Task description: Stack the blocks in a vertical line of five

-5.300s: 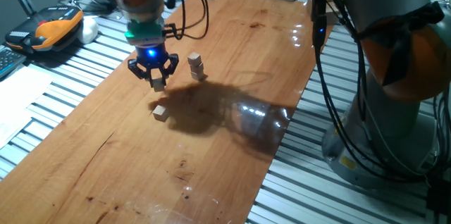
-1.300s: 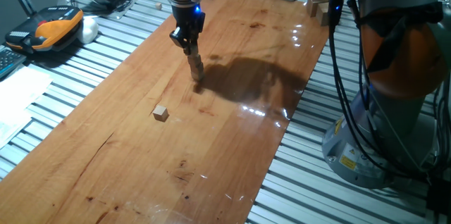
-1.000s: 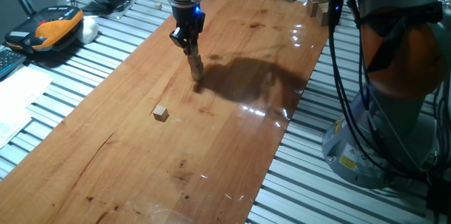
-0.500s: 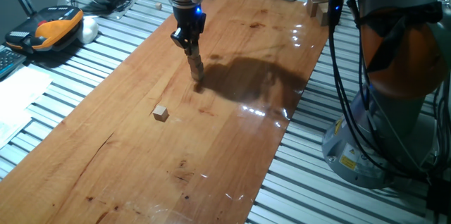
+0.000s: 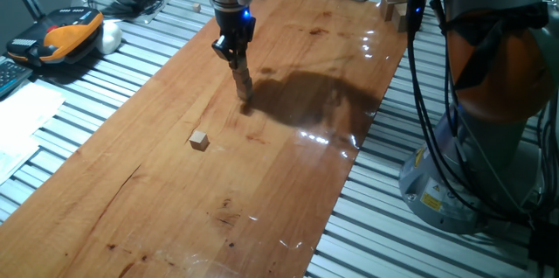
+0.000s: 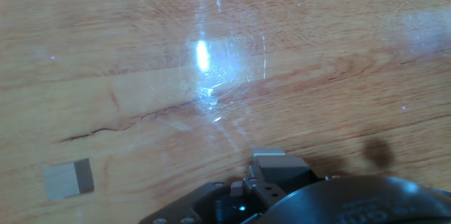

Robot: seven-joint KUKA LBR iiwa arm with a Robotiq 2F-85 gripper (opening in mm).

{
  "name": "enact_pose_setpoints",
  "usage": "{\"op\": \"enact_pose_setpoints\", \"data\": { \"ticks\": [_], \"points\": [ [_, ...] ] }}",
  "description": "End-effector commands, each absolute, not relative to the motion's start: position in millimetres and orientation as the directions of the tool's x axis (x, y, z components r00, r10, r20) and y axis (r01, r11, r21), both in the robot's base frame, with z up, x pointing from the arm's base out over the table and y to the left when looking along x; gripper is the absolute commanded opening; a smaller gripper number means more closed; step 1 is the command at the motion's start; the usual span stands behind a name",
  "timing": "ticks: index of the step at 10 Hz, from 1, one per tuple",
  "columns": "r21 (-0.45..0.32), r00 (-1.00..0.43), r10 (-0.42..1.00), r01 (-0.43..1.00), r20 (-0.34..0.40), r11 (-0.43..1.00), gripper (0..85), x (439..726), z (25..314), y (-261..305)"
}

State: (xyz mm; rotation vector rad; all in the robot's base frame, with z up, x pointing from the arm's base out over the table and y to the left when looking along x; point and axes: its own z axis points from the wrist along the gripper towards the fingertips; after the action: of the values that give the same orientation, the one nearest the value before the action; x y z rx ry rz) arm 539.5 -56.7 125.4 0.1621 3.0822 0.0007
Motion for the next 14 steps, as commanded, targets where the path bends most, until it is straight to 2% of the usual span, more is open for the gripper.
{"op": "enact_pose_setpoints", "data": {
  "ticks": [1,14],
  "points": [
    [0.003,-0.993,0.105,0.105,-0.055,0.994,0.0,539.4,125.2,-56.8],
    [-0.006,-0.991,0.116,0.116,-0.065,0.993,0.0,538.4,121.6,-56.0]
  ]
}}
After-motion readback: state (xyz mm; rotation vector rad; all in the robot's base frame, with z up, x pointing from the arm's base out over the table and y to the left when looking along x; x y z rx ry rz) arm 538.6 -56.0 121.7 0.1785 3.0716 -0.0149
